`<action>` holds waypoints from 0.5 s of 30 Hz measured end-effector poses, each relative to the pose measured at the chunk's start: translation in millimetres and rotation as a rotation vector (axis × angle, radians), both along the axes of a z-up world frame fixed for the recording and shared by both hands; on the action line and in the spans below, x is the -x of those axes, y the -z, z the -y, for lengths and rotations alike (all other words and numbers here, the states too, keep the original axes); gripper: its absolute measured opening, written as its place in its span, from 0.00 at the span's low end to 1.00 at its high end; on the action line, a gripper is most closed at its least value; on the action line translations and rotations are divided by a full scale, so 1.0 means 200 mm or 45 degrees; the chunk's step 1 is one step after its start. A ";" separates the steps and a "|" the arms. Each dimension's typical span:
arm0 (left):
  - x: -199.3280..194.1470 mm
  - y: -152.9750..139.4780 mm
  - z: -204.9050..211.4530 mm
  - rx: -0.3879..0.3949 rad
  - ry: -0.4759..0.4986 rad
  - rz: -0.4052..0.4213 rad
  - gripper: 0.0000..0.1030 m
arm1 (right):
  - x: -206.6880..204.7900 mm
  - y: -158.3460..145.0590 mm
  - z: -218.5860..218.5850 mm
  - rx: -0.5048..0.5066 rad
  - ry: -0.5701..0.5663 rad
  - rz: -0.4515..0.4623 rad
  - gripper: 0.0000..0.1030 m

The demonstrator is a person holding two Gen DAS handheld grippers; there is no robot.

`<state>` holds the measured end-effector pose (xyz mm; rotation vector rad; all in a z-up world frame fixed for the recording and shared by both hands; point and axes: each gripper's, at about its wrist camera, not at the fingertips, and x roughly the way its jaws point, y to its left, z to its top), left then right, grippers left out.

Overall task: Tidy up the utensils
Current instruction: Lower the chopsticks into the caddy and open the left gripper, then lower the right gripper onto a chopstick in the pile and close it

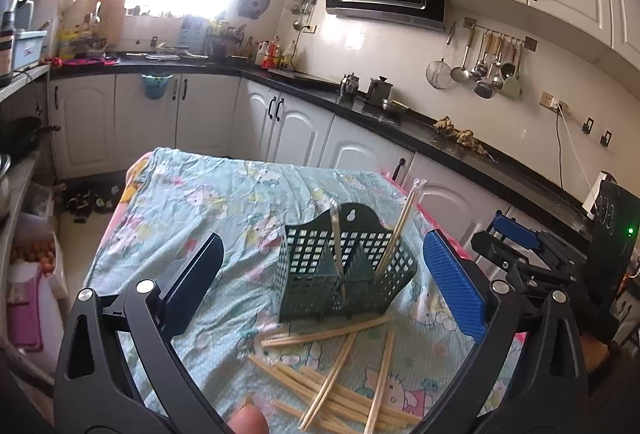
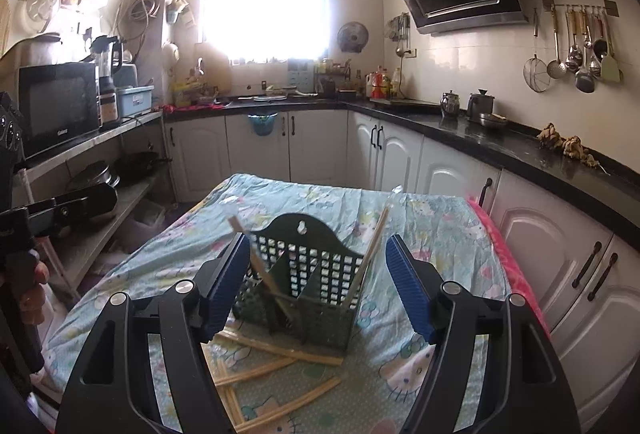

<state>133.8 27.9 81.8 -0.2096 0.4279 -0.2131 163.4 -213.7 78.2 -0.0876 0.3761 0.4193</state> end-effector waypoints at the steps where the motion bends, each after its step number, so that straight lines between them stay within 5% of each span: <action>1: 0.01 0.01 -0.01 0.002 -0.007 -0.007 0.90 | 0.01 0.01 0.00 0.003 -0.003 -0.003 0.66; 15: 0.11 0.16 -0.10 0.017 -0.058 -0.089 0.90 | 0.11 0.13 -0.03 0.060 -0.028 -0.082 0.67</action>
